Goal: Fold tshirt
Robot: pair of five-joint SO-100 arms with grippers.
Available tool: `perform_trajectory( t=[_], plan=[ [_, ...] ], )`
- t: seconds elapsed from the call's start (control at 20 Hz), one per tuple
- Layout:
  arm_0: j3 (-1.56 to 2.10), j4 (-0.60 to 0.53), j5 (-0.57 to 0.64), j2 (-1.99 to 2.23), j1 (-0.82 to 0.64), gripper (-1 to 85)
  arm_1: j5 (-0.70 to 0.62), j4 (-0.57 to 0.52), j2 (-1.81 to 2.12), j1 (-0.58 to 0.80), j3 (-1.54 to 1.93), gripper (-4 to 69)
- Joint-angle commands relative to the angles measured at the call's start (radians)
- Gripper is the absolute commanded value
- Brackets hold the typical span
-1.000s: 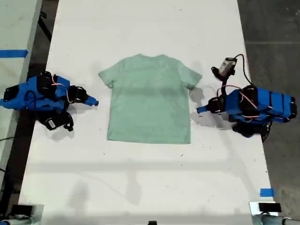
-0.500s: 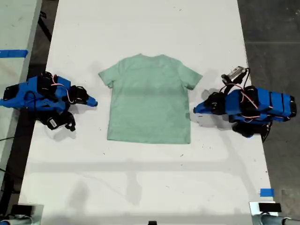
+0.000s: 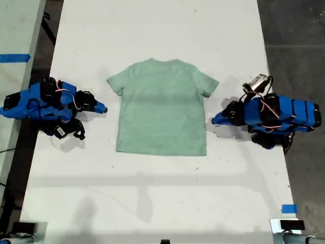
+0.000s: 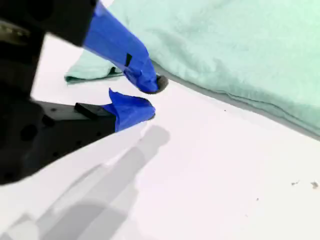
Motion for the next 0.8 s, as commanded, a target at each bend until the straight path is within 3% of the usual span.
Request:
perform_trajectory(
  t=[0.0, 0.3, 0.5, 0.65, 0.75],
  plan=[
    [-0.009, -0.020, -0.052, 0.003, -0.037, 2.3, 0.021, 0.005, 0.005, -0.015, -0.052, -1.3],
    [-0.087, 0.071, -0.051, -0.038, -0.109, 0.1, -0.138, 0.043, -0.011, 0.041, -0.149, -1.0],
    [-0.163, -0.015, -0.044, -0.229, -0.130, 0.1, -0.230, 0.043, -0.256, 0.092, -0.325, -1.0],
    [-0.368, -0.011, 0.023, -0.540, -0.173, 0.1, -0.337, 0.051, -0.506, 0.153, -0.509, -1.0],
    [-0.529, 0.051, 0.098, -0.712, -0.232, 0.1, -0.420, 0.071, -0.641, 0.207, -0.626, -1.0]
  ],
)
